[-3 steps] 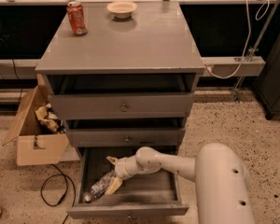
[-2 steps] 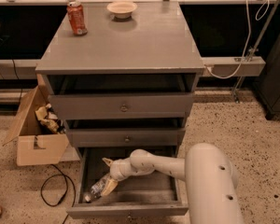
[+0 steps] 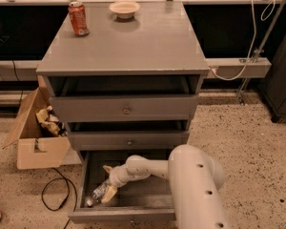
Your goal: Pick blue plastic bottle from bottom drawer and place on counter
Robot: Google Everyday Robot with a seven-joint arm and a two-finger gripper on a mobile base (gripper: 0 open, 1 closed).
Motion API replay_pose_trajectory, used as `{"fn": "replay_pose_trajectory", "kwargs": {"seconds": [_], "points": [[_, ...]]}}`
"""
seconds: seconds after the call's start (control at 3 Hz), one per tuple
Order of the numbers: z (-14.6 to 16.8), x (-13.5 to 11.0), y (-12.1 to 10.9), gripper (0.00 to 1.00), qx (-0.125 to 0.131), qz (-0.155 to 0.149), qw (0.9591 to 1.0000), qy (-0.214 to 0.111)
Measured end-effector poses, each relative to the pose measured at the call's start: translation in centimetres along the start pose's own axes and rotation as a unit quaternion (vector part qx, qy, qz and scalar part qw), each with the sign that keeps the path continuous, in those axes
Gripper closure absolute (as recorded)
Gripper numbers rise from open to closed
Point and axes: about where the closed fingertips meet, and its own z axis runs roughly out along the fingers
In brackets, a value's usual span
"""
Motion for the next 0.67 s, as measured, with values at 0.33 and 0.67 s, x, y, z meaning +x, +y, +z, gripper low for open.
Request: {"fn": "replay_pose_trajectory", "kwargs": {"seconds": [0.33, 0.67], "points": [[2.7, 2.1, -0.4, 0.00, -0.017, 0.005, 0.9990, 0.042], [4.4, 3.2, -0.6, 0.00, -0.030, 0.007, 0.9976, 0.062]]}}
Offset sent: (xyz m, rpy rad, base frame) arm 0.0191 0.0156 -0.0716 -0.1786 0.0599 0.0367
